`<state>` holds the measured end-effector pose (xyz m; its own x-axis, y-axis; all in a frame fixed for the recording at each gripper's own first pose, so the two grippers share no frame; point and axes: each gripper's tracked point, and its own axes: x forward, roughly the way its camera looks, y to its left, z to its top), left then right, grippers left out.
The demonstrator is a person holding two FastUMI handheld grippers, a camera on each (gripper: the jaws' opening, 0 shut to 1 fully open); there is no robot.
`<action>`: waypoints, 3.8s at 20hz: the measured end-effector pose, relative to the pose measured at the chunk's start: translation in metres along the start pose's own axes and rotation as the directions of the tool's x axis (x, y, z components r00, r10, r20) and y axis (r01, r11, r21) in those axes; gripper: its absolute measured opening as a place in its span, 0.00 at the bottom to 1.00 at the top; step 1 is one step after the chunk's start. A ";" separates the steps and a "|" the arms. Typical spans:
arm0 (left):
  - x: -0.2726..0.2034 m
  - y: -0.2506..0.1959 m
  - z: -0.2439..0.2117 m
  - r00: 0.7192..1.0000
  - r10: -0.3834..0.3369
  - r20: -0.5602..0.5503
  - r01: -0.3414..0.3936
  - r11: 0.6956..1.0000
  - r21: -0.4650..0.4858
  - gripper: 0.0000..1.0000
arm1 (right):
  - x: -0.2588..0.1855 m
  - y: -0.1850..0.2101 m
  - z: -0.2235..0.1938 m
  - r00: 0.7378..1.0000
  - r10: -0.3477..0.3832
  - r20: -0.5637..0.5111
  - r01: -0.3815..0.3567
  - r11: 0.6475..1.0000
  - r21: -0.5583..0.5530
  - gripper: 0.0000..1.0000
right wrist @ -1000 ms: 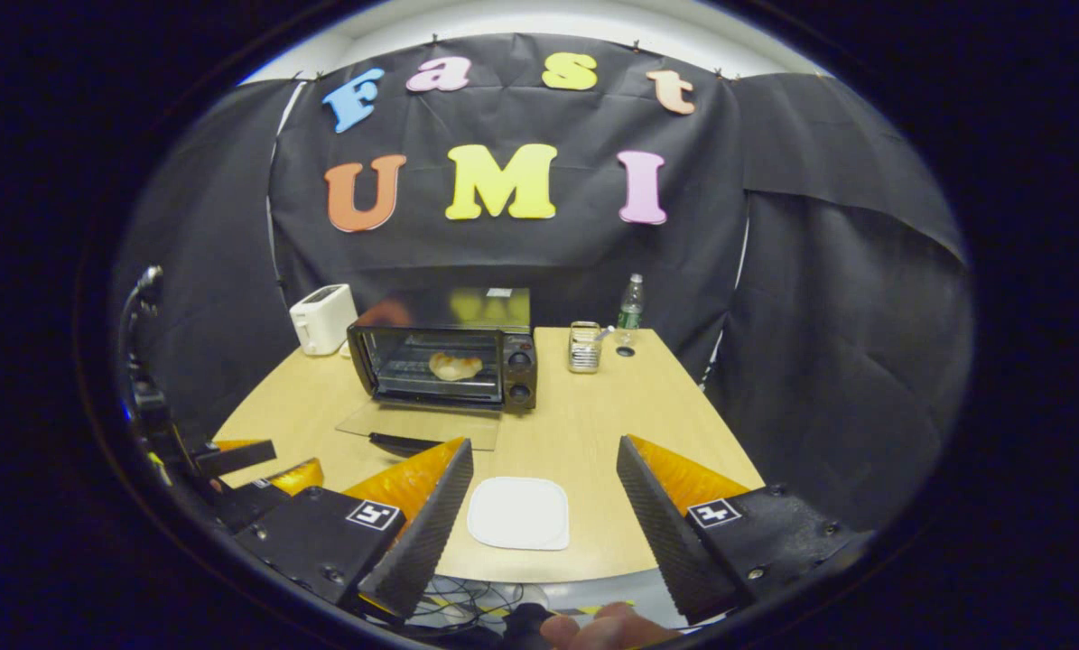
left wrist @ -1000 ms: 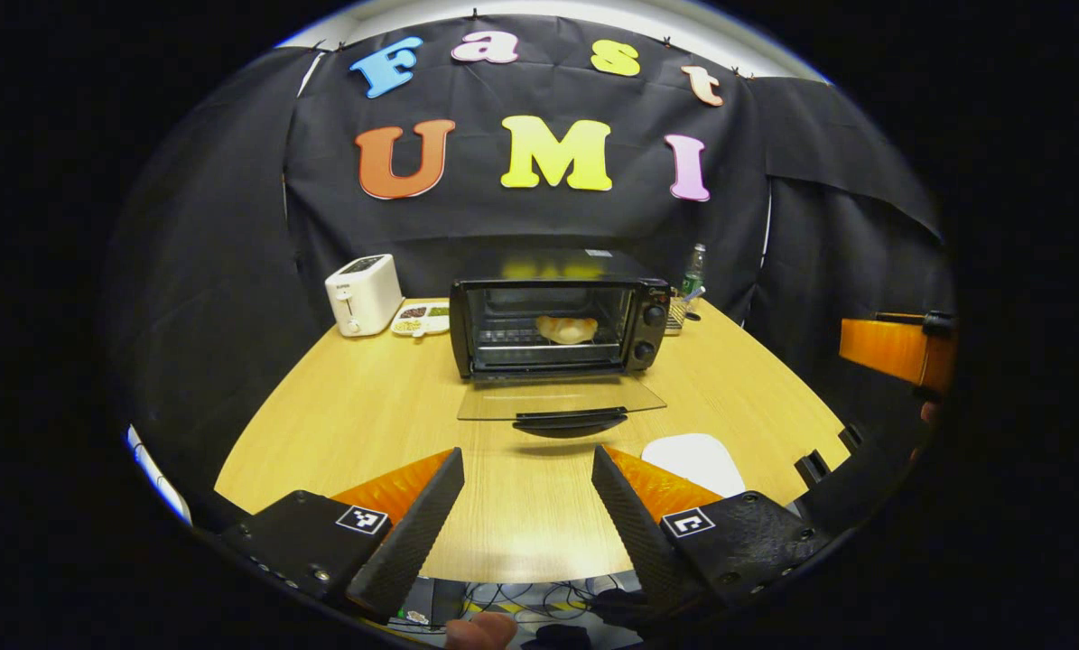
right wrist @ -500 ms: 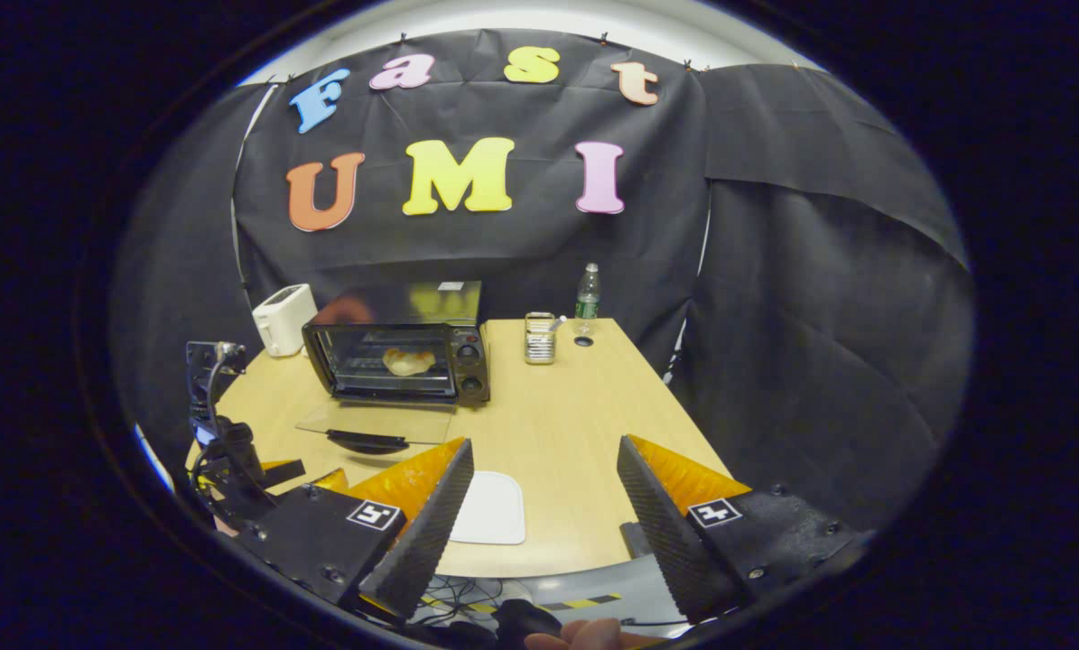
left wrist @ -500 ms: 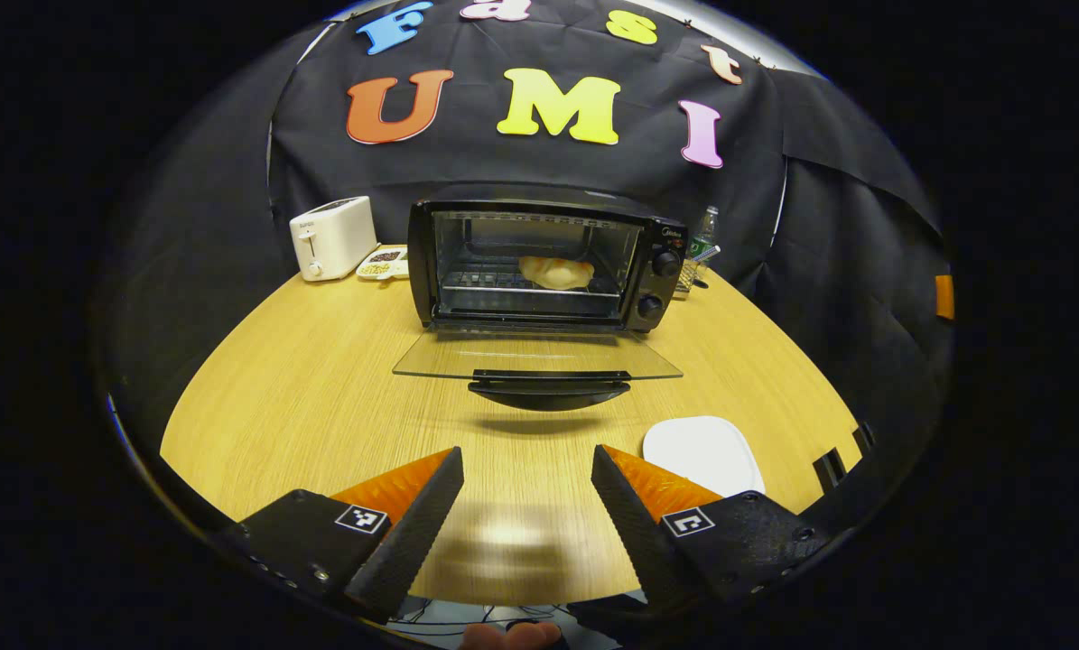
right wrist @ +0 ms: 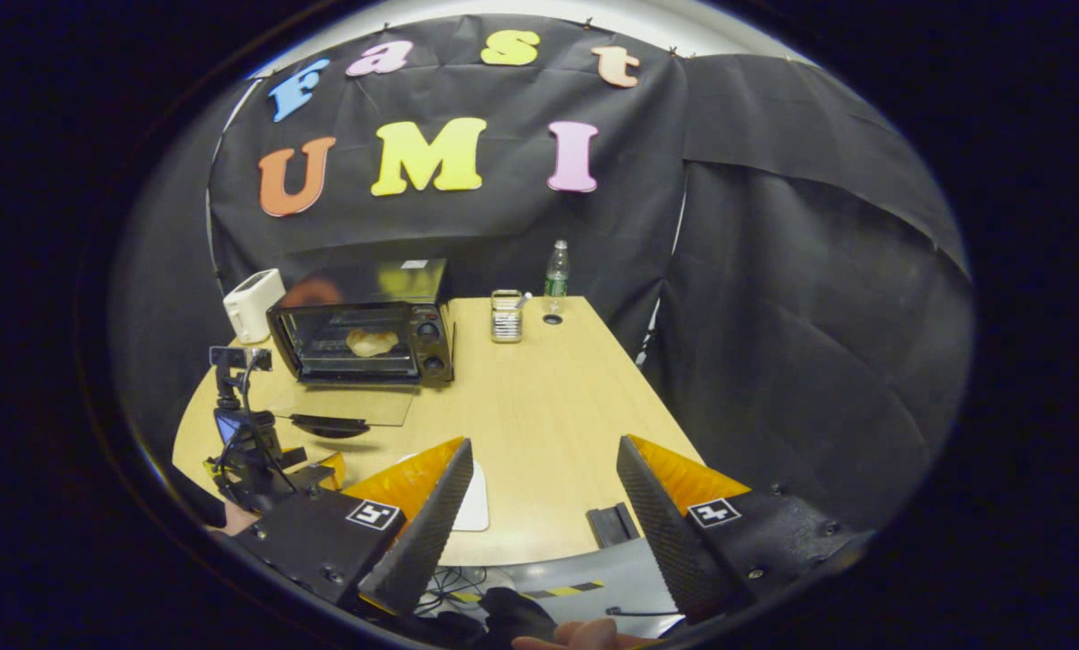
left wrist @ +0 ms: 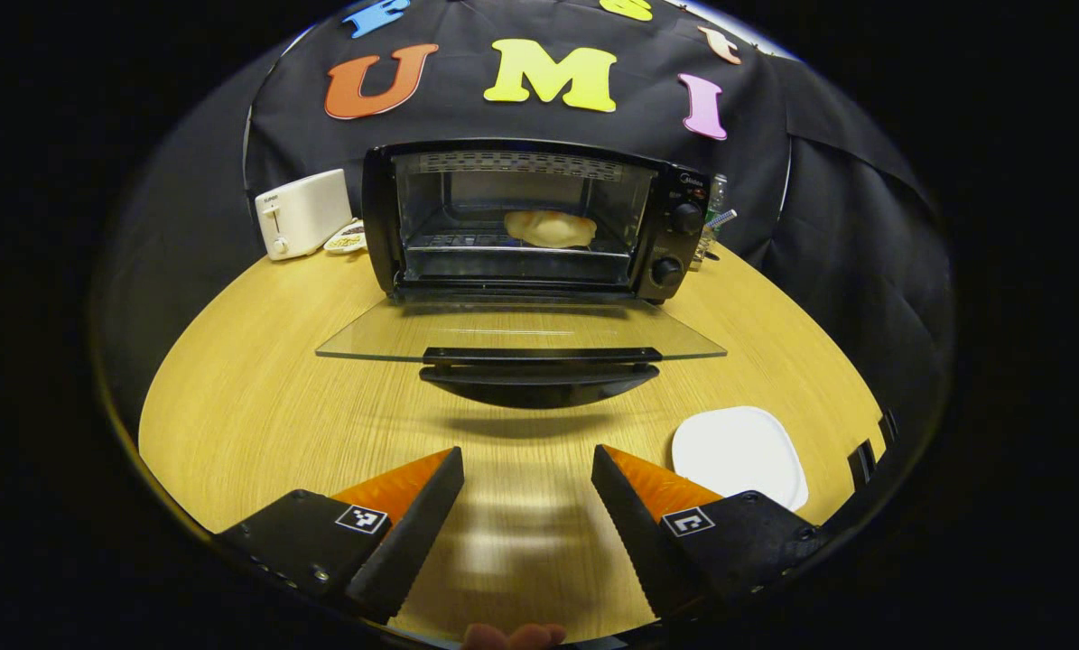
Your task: Open the electric oven with the left hand, put the food in, and close the electric oven.
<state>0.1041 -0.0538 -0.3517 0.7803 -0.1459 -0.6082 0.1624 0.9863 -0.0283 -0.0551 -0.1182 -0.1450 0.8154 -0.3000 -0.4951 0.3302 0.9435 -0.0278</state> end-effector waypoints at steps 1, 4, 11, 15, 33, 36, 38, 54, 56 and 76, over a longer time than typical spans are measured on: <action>0.003 0.001 0.005 1.000 0.005 0.004 -0.005 1.000 0.002 0.94 | 0.001 -0.002 -0.001 1.000 -0.001 -0.007 0.001 1.000 0.015 1.00; 0.010 0.003 0.016 1.000 0.010 0.020 -0.010 1.000 0.015 0.94 | 0.003 -0.006 0.001 1.000 -0.004 -0.013 0.005 0.999 0.041 1.00; -0.003 -0.001 0.057 0.995 -0.005 0.098 0.002 0.999 0.034 0.95 | 0.001 -0.004 0.009 1.000 0.007 0.017 -0.008 0.998 0.065 0.98; -0.007 0.000 0.104 0.984 -0.014 0.175 0.006 0.999 0.049 0.95 | -0.003 0.001 0.016 0.999 0.018 0.036 -0.020 0.998 0.063 0.98; -0.082 0.002 0.195 0.921 -0.066 0.384 0.059 0.998 0.030 0.94 | -0.039 0.041 0.046 0.980 0.094 0.176 -0.097 0.995 0.011 1.00; -0.056 -0.007 0.161 0.947 -0.072 0.312 0.072 0.997 0.013 0.94 | -0.040 0.026 0.041 0.985 0.060 0.164 -0.063 0.998 0.009 1.00; -0.034 -0.010 0.147 0.960 -0.069 0.272 0.071 0.997 0.003 0.95 | -0.039 0.014 0.038 0.988 0.031 0.150 -0.033 0.999 0.016 0.97; -0.004 0.003 0.201 0.948 -0.011 0.317 0.014 1.000 -0.007 0.95 | -0.024 -0.001 0.066 0.983 0.015 0.181 -0.023 0.999 0.042 0.99; -0.029 0.008 0.214 0.934 -0.010 0.358 0.017 1.000 -0.015 0.95 | -0.029 0.006 0.085 0.973 0.025 0.231 -0.038 0.998 0.053 0.98; -0.346 0.045 0.234 0.785 0.083 0.614 -0.047 0.996 -0.075 0.94 | -0.137 0.119 0.143 0.823 0.324 0.466 -0.313 0.944 -0.104 0.97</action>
<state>-0.0174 0.0227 0.0427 0.9968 -0.0793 0.0077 0.0796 0.9950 -0.0595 -0.0599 0.0147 0.0435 0.9999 -0.0068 -0.0122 0.0073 0.9992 0.0382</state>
